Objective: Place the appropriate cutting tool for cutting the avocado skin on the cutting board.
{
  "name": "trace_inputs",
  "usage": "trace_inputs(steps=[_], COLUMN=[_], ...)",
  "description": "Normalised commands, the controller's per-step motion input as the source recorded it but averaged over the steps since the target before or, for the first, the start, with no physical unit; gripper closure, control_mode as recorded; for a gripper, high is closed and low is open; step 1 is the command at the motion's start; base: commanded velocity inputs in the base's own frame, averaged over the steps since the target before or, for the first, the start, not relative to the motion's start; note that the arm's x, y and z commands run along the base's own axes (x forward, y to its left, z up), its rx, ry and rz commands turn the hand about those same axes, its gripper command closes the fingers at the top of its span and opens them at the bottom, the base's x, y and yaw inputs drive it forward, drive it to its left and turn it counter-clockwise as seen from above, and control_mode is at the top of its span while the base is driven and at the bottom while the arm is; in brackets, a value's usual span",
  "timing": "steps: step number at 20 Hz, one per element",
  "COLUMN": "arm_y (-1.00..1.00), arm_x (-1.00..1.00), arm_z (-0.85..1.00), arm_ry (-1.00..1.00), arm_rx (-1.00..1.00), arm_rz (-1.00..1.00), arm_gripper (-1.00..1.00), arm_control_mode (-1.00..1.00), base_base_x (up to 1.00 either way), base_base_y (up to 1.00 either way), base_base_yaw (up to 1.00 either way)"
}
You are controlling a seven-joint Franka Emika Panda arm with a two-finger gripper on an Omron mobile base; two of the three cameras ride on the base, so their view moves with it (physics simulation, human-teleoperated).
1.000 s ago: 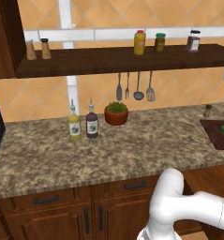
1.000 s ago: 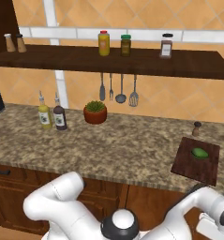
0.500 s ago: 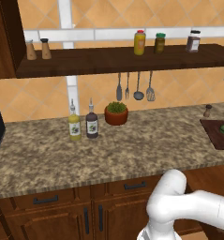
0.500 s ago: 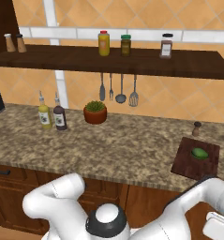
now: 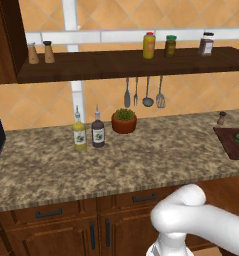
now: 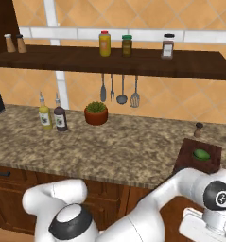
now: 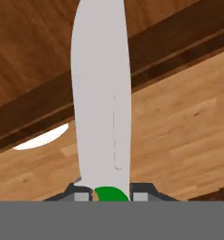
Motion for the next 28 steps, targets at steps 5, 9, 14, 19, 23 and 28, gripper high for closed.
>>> trace_inputs(steps=[5, 9, 14, 19, 23, 28], arm_y=[1.00, 0.99, 0.89, 0.69, 0.29, 0.02], arm_x=[-0.02, 0.00, 0.15, 0.54, 0.88, 0.98], arm_z=[0.89, 1.00, 0.89, 0.27, 0.06, 0.00], arm_ry=[0.18, 0.12, 0.03, 0.00, -0.02, -0.05], arm_rx=[-0.14, -0.12, -0.03, 0.08, 0.15, 0.19], arm_rz=[0.01, 0.00, 0.00, 0.00, 0.05, 0.09], arm_gripper=[1.00, 1.00, 1.00, 1.00, 1.00, 1.00], arm_control_mode=[-1.00, -1.00, -1.00, -1.00, -1.00, -1.00], base_base_x=[0.00, 0.00, 0.00, 0.00, 0.00, 0.00], base_base_y=[0.00, 0.00, 0.00, 0.00, 0.00, 0.00], base_base_yaw=[0.00, 0.00, 0.00, 0.00, 0.00, 0.00])
